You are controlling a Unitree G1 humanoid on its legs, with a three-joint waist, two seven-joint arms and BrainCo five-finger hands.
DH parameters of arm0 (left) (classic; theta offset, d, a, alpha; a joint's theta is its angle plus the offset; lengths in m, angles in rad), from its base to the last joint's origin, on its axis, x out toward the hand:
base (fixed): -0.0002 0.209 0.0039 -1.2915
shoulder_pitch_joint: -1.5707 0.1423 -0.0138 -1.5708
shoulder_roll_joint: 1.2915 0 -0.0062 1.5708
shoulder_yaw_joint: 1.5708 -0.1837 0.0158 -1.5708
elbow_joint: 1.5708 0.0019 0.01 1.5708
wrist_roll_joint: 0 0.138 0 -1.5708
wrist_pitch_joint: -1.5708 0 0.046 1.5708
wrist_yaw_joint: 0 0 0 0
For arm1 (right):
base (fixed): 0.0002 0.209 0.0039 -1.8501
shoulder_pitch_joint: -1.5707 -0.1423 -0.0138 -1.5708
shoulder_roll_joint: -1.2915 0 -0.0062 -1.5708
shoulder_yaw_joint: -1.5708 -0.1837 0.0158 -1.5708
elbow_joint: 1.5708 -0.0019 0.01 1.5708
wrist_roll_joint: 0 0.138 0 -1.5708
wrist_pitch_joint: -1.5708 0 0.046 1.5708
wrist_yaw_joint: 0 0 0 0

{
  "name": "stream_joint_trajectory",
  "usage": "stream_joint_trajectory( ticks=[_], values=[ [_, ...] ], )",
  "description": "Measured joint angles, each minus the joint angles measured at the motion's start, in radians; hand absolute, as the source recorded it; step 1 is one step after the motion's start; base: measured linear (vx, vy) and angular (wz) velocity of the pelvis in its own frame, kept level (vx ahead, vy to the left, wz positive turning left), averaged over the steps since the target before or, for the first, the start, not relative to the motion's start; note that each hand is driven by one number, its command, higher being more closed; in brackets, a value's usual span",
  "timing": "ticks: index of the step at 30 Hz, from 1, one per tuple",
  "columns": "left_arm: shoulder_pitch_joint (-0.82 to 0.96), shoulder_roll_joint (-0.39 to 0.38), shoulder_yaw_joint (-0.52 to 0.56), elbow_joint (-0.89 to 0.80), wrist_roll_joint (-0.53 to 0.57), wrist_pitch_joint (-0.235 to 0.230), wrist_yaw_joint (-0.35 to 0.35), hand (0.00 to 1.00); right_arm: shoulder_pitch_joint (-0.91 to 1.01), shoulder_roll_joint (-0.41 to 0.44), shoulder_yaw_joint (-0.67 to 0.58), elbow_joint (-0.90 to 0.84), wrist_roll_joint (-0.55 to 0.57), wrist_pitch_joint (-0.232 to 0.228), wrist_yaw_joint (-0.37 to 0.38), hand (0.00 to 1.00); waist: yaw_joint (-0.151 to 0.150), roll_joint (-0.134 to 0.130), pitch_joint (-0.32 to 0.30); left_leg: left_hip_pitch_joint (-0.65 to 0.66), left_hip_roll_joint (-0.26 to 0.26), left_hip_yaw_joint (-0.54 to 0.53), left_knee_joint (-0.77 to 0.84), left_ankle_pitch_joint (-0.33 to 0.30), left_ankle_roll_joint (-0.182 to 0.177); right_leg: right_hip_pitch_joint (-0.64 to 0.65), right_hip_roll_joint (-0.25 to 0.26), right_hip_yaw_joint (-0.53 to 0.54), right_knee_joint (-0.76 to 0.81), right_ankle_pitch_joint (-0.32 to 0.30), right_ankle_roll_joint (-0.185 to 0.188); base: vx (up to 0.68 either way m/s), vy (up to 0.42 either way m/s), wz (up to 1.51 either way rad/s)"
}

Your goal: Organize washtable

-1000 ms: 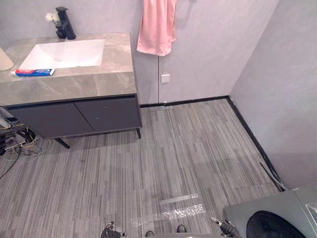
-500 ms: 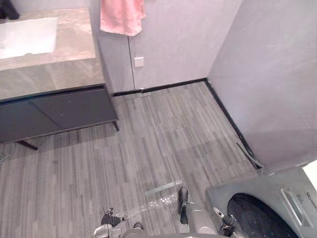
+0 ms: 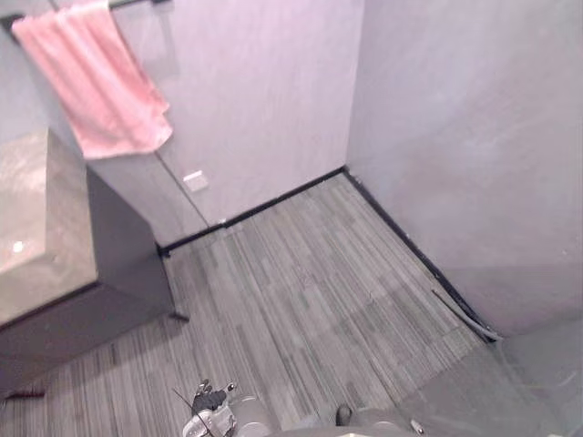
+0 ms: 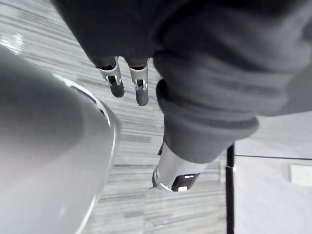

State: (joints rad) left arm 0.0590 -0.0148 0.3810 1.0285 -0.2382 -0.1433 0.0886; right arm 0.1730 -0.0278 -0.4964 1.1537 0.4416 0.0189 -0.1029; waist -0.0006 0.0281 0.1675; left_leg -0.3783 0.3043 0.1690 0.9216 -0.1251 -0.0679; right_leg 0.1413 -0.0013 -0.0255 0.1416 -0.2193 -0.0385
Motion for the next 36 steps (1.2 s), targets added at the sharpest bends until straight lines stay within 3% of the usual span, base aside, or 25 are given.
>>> stream_joint_trajectory(
  ticks=[1, 3, 4, 5, 6, 8, 10, 13, 14, 15, 17, 18, 20, 21, 23, 25, 26, 28, 29, 30, 31, 32, 33, 34, 36],
  values=[
    [0.001, 0.008, -0.023, 0.000, -0.019, -0.001, 0.001, 0.00, 0.024, 0.000, 0.006, 0.000, -0.023, -0.001, -0.001, 0.00, 0.009, -0.007, -0.001, -0.029, -0.045, 0.017, -0.144, 0.001, 0.002, 0.041, -0.012, 0.001, -0.007, -0.035, 0.014, 0.39, 0.208, -0.20],
    [0.017, 0.017, -0.043, -0.001, -0.035, -0.005, 0.001, 0.00, 0.035, -0.009, 0.076, -0.034, -0.073, -0.064, 0.011, 0.00, 0.020, 0.000, -0.009, -0.035, -0.131, 0.026, -0.538, 0.046, 0.017, 0.100, -0.005, 0.013, -0.004, -0.099, 0.028, 0.47, 0.296, -0.21],
    [0.027, 0.019, -0.049, -0.001, -0.039, -0.007, 0.000, 0.00, 0.027, -0.017, 0.091, -0.047, -0.082, -0.082, 0.018, 0.00, 0.027, 0.001, -0.015, -0.037, -0.148, -0.005, -0.603, 0.134, 0.045, 0.111, 0.000, 0.024, -0.005, -0.116, 0.035, 0.49, 0.321, -0.29],
    [0.035, 0.042, -0.046, 0.001, -0.052, -0.009, 0.001, 0.00, -0.010, 0.005, 0.124, -0.052, -0.092, -0.104, 0.020, 0.00, 0.043, -0.038, -0.036, -0.049, -0.193, -0.014, -0.599, 0.204, 0.067, 0.122, -0.023, 0.062, -0.016, -0.130, 0.019, 0.53, 0.267, 0.08],
    [0.028, 0.066, -0.044, 0.004, -0.052, -0.013, 0.002, 0.00, -0.036, 0.021, 0.145, -0.057, -0.100, -0.125, 0.029, 0.00, 0.043, -0.080, -0.064, -0.082, -0.224, -0.012, -0.581, 0.175, 0.083, 0.111, -0.051, 0.068, -0.033, -0.101, 0.004, 0.52, 0.257, 0.32],
    [0.024, 0.067, -0.013, 0.030, -0.052, -0.018, 0.001, 0.00, -0.089, 0.022, 0.138, -0.052, -0.107, -0.137, 0.043, 0.00, 0.047, -0.101, -0.076, -0.088, -0.267, -0.025, -0.560, 0.148, 0.114, 0.104, -0.074, 0.100, -0.003, -0.038, 0.005, 0.51, 0.300, 0.63],
    [0.044, 0.065, 0.026, 0.067, -0.049, -0.014, 0.002, 0.00, -0.101, 0.022, 0.126, -0.049, -0.134, -0.147, 0.053, 0.00, 0.076, -0.120, -0.091, -0.022, -0.332, 0.000, -0.614, 0.126, 0.147, 0.094, -0.127, 0.152, 0.077, 0.000, 0.032, 0.48, 0.320, 0.25],
    [0.114, 0.058, 0.021, 0.083, -0.023, 0.005, 0.002, 0.00, -0.103, 0.023, 0.064, -0.021, -0.160, -0.143, 0.068, 0.00, 0.074, -0.098, -0.113, 0.067, -0.402, 0.017, -0.633, 0.040, 0.166, -0.004, -0.151, 0.235, 0.388, 0.089, 0.181, 0.45, 0.271, 0.00],
    [0.122, 0.060, 0.016, 0.086, -0.016, 0.012, 0.001, 0.00, -0.094, 0.024, 0.053, 0.002, -0.160, -0.138, 0.073, 0.00, 0.069, -0.095, -0.111, 0.110, -0.423, 0.012, -0.633, 0.009, 0.173, -0.067, -0.138, 0.276, 0.574, 0.170, 0.312, 0.37, 0.202, 0.07],
    [0.118, 0.062, -0.001, 0.085, -0.014, 0.014, 0.000, 0.00, -0.074, 0.029, 0.041, 0.015, -0.160, -0.126, 0.082, 0.00, 0.068, -0.089, -0.106, 0.163, -0.437, 0.000, -0.642, -0.013, 0.174, -0.136, -0.111, 0.282, 0.753, 0.195, 0.315, 0.35, 0.183, 0.10],
    [0.112, 0.071, -0.041, 0.079, -0.004, 0.014, 0.000, 0.00, -0.061, 0.035, 0.033, -0.002, -0.149, -0.129, 0.085, 0.00, 0.046, -0.076, -0.098, 0.271, -0.456, -0.024, -0.708, -0.019, 0.178, -0.244, -0.105, 0.198, 0.947, 0.171, 0.297, 0.40, 0.164, 0.11],
    [0.103, 0.072, -0.066, 0.079, 0.000, 0.014, -0.001, 0.00, -0.059, 0.031, 0.034, -0.012, -0.153, -0.130, 0.086, 0.00, 0.031, -0.065, -0.090, 0.344, -0.460, -0.045, -0.753, -0.019, 0.178, -0.315, -0.108, 0.117, 1.012, 0.119, 0.236, 0.40, 0.133, 0.15],
    [0.077, 0.071, -0.074, 0.070, 0.014, 0.013, -0.003, 0.00, -0.044, 0.033, 0.049, -0.045, -0.159, -0.133, 0.085, 0.00, 0.008, -0.060, -0.087, 0.424, -0.460, -0.094, -0.805, -0.021, 0.180, -0.398, -0.099, 0.026, 0.989, 0.015, 0.149, 0.26, 0.036, 0.45],
    [0.064, 0.065, -0.073, 0.059, 0.014, 0.013, -0.003, 0.00, -0.033, 0.039, 0.061, -0.056, -0.160, -0.135, 0.085, 0.00, 0.008, -0.063, -0.086, 0.445, -0.460, -0.111, -0.814, -0.027, 0.181, -0.429, -0.091, 0.019, 0.960, -0.005, 0.142, 0.28, -0.017, 0.85],
    [0.012, 0.016, -0.064, 0.026, 0.014, 0.004, -0.009, 0.00, 0.016, 0.041, 0.075, -0.071, -0.164, -0.142, 0.084, 0.00, -0.001, -0.059, -0.084, 0.493, -0.448, -0.203, -0.812, -0.069, 0.182, -0.493, -0.056, 0.050, 0.676, -0.046, 0.112, 0.38, -0.076, 1.23],
    [0.001, -0.024, -0.019, 0.004, 0.022, 0.003, -0.018, 0.00, 0.031, 0.035, 0.096, -0.073, -0.159, -0.142, 0.083, 0.00, -0.012, -0.052, -0.086, 0.506, -0.422, -0.260, -0.766, -0.138, 0.149, -0.492, -0.016, 0.141, 0.339, 0.012, 0.083, 0.49, -0.125, 1.08],
    [0.003, -0.032, -0.011, -0.002, 0.028, 0.003, -0.017, 0.00, 0.033, 0.030, 0.116, -0.073, -0.158, -0.142, 0.081, 0.00, -0.010, -0.054, -0.087, 0.503, -0.416, -0.270, -0.733, -0.164, 0.136, -0.490, -0.014, 0.146, 0.302, 0.033, 0.080, 0.52, -0.178, 0.74],
    [0.012, -0.030, 0.016, -0.003, 0.049, 0.003, -0.012, 0.00, 0.036, 0.015, 0.162, -0.073, -0.162, -0.136, 0.081, 0.00, -0.006, -0.056, -0.087, 0.475, -0.396, -0.276, -0.582, -0.230, 0.064, -0.458, -0.014, 0.137, 0.278, 0.078, 0.083, 0.52, -0.208, 0.80],
    [-0.010, -0.039, 0.025, -0.007, 0.056, 0.005, -0.011, 0.00, 0.029, -0.007, 0.178, -0.077, -0.167, -0.128, 0.081, 0.00, -0.015, -0.037, -0.075, 0.331, -0.358, -0.226, -0.210, -0.220, 0.046, -0.411, -0.008, 0.073, 0.288, 0.120, 0.081, 0.56, -0.237, 1.11],
    [-0.014, -0.047, 0.036, -0.012, 0.054, 0.006, -0.009, 0.00, 0.023, -0.024, 0.186, -0.093, -0.166, -0.128, 0.075, 0.00, -0.007, -0.009, -0.062, 0.235, -0.312, -0.197, 0.000, -0.160, 0.032, -0.373, 0.008, 0.054, 0.274, 0.105, 0.057, 0.53, -0.219, 0.91],
    [-0.016, -0.053, 0.043, -0.018, 0.054, 0.005, -0.009, 0.00, 0.014, -0.033, 0.187, -0.095, -0.169, -0.126, 0.068, 0.00, 0.013, 0.001, -0.056, 0.192, -0.276, -0.163, 0.082, -0.163, 0.035, -0.352, 0.021, 0.053, 0.268, 0.098, 0.047, 0.49, -0.183, 0.18],
    [-0.014, -0.051, 0.048, -0.026, 0.052, 0.004, 0.000, 0.00, -0.011, -0.039, 0.204, -0.099, -0.154, -0.127, 0.056, 0.00, 0.026, 0.002, -0.049, 0.154, -0.216, -0.118, 0.129, -0.168, 0.040, -0.298, 0.026, 0.054, 0.238, 0.093, 0.039, 0.45, -0.145, -0.08],
    [-0.008, -0.044, 0.051, -0.029, 0.052, 0.004, 0.002, 0.00, -0.034, -0.027, 0.206, -0.111, -0.134, -0.129, 0.052, 0.00, 0.025, -0.017, -0.041, 0.146, -0.169, -0.090, 0.094, -0.167, 0.039, -0.241, 0.014, 0.054, 0.199, 0.093, 0.039, 0.51, -0.152, -0.06],
    [-0.005, -0.040, 0.051, -0.029, 0.052, 0.004, 0.001, 0.00, -0.039, -0.018, 0.207, -0.120, -0.128, -0.131, 0.053, 0.00, 0.025, -0.019, -0.041, 0.147, -0.146, -0.074, 0.057, -0.166, 0.036, -0.214, 0.007, 0.054, 0.179, 0.093, 0.039, 0.45, -0.119, 0.00],
    [-0.001, -0.043, 0.052, -0.028, 0.052, 0.004, 0.001, 0.00, -0.064, 0.012, 0.195, -0.144, -0.119, -0.145, 0.054, 0.00, 0.024, -0.013, -0.044, 0.167, -0.074, -0.001, -0.198, -0.142, 0.011, -0.140, -0.021, 0.033, 0.123, 0.091, 0.042, 0.29, -0.044, 0.03]
  ],
)
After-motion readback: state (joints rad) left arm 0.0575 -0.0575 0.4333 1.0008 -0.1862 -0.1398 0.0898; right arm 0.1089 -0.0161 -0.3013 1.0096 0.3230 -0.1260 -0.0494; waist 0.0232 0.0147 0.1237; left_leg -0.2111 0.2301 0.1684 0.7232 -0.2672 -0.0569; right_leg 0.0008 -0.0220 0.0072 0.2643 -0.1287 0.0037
